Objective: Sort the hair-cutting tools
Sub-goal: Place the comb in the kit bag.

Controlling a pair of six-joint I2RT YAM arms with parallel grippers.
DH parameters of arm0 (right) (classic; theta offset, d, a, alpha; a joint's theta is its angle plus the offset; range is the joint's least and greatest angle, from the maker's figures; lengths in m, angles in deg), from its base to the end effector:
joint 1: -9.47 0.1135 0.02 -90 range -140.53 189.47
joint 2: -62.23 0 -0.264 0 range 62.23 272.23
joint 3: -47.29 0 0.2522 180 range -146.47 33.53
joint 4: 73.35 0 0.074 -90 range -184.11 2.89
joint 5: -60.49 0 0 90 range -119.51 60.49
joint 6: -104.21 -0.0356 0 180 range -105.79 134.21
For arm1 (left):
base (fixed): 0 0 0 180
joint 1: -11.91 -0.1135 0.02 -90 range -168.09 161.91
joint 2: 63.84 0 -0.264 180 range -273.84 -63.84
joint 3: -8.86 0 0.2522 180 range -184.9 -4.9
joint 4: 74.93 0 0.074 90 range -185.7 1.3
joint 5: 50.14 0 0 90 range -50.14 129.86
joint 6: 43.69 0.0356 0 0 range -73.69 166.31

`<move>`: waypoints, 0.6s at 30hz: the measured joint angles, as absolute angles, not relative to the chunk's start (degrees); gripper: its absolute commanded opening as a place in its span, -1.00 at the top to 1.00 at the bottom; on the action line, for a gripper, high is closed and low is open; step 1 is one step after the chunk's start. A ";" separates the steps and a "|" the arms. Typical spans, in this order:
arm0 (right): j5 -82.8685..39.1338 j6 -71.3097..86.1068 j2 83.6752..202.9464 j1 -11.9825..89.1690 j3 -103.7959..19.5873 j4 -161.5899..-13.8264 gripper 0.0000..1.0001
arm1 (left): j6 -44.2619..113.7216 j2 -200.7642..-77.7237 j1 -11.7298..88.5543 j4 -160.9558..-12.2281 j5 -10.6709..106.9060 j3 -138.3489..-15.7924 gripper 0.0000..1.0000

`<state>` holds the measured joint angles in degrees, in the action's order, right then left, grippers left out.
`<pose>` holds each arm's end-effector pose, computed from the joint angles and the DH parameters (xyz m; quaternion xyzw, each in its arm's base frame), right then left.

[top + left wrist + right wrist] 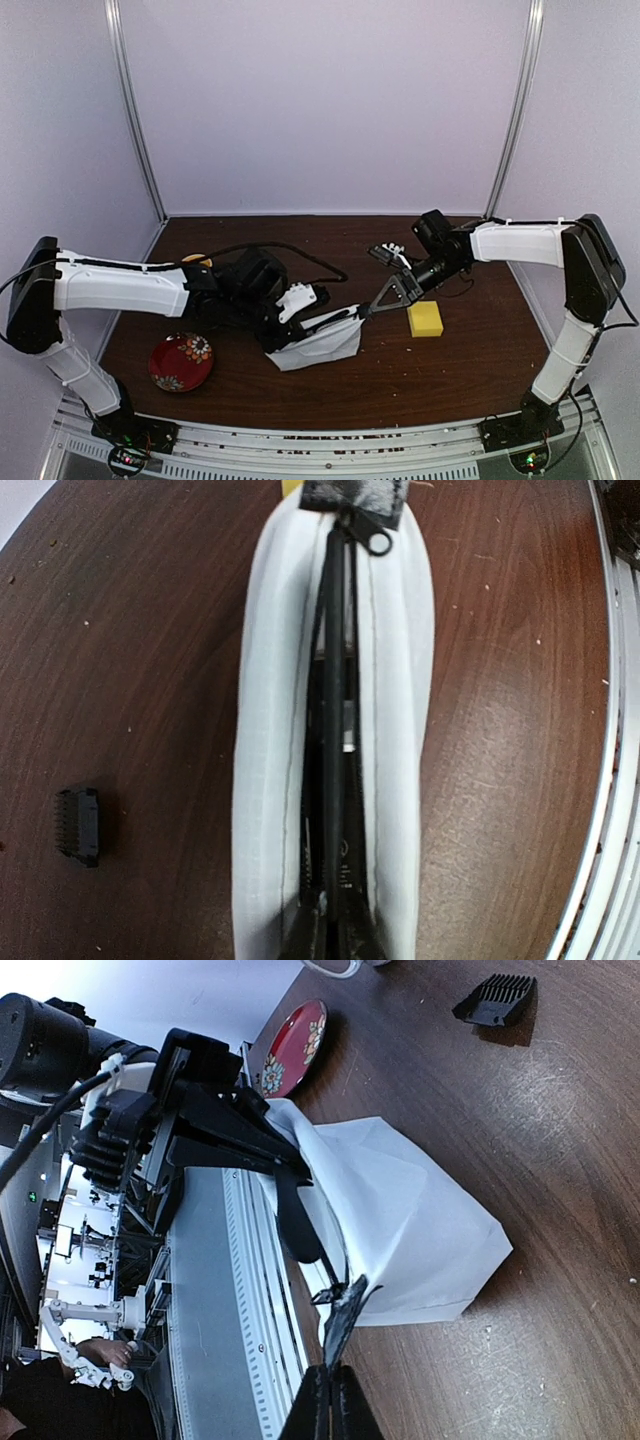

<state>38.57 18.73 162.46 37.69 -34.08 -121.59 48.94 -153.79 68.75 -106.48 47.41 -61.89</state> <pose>0.2835 0.1896 0.2114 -0.3355 0.7479 0.5707 0.0483 0.1750 -0.2764 0.2099 0.4854 0.8051 -0.2079 0.2701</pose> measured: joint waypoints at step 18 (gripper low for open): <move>37.10 28.63 160.14 39.29 -34.19 -134.84 1.00 | 43.37 -153.81 76.80 -116.88 42.53 -66.57 1.00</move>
<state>37.10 28.63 160.14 39.29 -34.19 -134.84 43.37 -153.81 76.80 -116.88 42.53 -66.57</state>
